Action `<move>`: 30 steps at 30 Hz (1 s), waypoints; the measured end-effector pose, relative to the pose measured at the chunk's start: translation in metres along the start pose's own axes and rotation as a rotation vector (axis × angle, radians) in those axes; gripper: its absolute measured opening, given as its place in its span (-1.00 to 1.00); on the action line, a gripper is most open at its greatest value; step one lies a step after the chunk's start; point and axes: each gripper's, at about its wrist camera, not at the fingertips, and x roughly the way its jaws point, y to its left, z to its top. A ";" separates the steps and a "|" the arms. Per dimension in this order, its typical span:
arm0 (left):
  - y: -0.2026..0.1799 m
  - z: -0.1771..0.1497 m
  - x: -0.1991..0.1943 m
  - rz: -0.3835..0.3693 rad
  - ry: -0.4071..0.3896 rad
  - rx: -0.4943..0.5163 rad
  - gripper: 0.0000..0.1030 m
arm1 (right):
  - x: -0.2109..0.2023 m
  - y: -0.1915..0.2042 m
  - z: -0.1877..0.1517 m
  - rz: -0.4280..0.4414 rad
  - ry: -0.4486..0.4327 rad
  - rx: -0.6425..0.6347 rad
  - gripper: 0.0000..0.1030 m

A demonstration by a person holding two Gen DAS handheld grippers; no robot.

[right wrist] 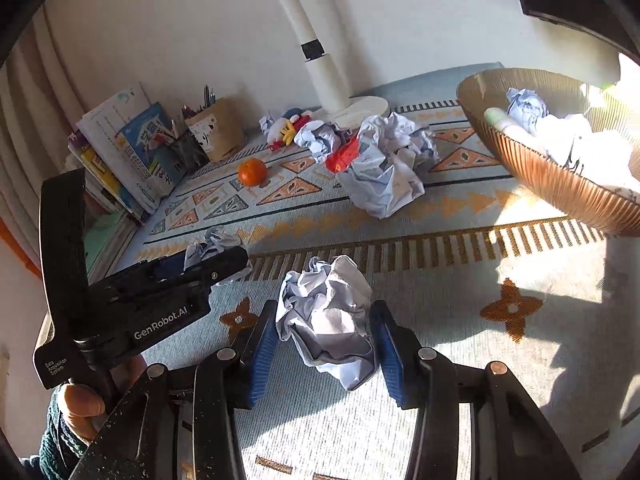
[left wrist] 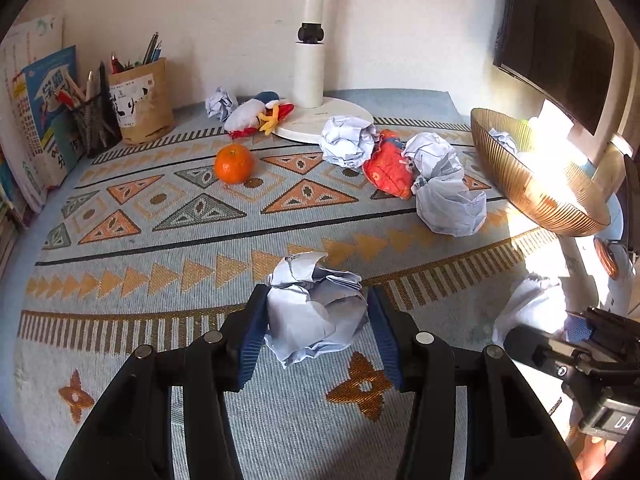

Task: Organize objects
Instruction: 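Carry both paper balls over the amber bowl and open both tools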

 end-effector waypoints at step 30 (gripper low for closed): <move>-0.151 0.116 0.016 -0.379 -0.110 0.114 0.85 | -0.119 -0.173 0.108 -0.374 -0.287 0.279 0.29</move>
